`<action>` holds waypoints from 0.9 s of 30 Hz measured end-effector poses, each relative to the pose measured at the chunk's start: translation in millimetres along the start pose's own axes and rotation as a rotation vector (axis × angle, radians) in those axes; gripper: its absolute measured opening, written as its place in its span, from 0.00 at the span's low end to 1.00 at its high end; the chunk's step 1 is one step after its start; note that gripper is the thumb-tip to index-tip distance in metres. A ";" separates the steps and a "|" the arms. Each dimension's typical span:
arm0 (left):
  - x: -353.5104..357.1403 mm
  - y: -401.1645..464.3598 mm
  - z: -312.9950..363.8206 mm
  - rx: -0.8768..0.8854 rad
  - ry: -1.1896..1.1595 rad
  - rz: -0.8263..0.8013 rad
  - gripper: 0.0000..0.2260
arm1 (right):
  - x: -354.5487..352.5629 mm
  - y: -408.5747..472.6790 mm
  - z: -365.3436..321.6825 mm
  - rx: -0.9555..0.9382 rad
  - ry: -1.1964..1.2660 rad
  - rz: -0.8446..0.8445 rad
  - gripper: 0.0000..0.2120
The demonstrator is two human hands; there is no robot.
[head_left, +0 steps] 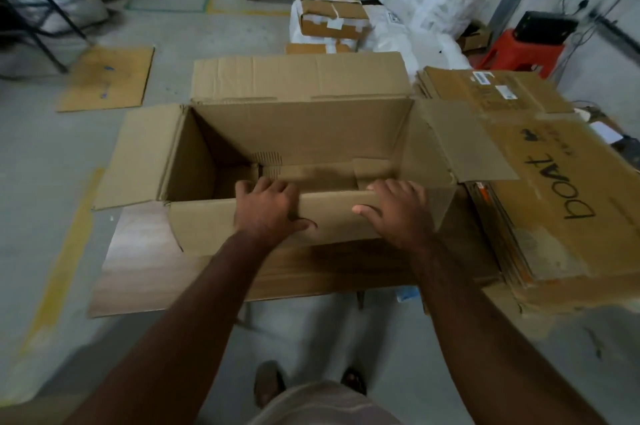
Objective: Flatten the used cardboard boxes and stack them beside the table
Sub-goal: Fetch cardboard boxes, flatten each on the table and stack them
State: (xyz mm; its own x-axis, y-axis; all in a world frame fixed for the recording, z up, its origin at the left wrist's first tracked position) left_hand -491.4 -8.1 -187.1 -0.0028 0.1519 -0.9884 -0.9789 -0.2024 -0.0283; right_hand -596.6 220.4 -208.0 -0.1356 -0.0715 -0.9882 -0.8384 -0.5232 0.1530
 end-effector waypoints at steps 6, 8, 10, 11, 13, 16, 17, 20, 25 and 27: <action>13.4 -23.8 -2.4 -0.116 -0.060 0.138 0.31 | 4.5 -3.4 5.9 -0.066 -0.040 0.099 0.25; 17.4 -25.4 -2.8 -0.141 -0.030 0.176 0.31 | 6.7 -2.6 6.1 -0.071 -0.051 0.096 0.23; 18.2 -30.0 -2.6 -0.194 -0.005 0.188 0.31 | 6.5 -3.2 5.3 -0.071 -0.051 0.076 0.23; 17.4 -32.7 -2.7 -0.222 0.001 0.188 0.32 | 5.8 -2.9 5.5 -0.074 -0.047 0.073 0.22; 15.7 -35.5 -3.0 -0.254 0.016 0.193 0.30 | 3.6 -0.4 5.4 -0.079 -0.056 0.083 0.22; 13.7 -34.8 -2.6 -0.276 0.016 0.201 0.25 | -0.9 3.9 2.2 -0.063 -0.074 0.040 0.21; 12.7 -34.4 -2.0 -0.287 0.010 0.201 0.24 | -2.1 4.4 1.5 -0.059 -0.074 0.023 0.21; 11.5 -36.8 -5.1 -0.286 -0.003 0.186 0.23 | -3.5 2.9 5.3 -0.069 -0.045 0.010 0.21; 13.0 -55.2 -29.4 -0.259 -0.013 0.218 0.27 | -2.5 -3.1 27.4 -0.077 -0.074 0.039 0.27; 14.3 -60.9 -39.0 -0.283 -0.016 0.211 0.31 | -2.8 -8.2 38.9 -0.059 -0.088 0.023 0.28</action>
State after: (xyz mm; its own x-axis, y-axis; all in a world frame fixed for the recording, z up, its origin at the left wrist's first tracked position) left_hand -423.9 -31.3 -205.3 -0.2047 0.0925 -0.9744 -0.8610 -0.4906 0.1343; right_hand -609.9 257.9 -206.0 -0.2026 -0.0107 -0.9792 -0.8020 -0.5719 0.1722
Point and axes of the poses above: each hand's wrist, its own y-axis towards the middle knuckle, its own x-axis out of the palm, z = x × y, the point moved 1 cm from there along y, towards the middle knuckle, and after that the axes turned 9 degrees about -y, right-handed, at the moved point
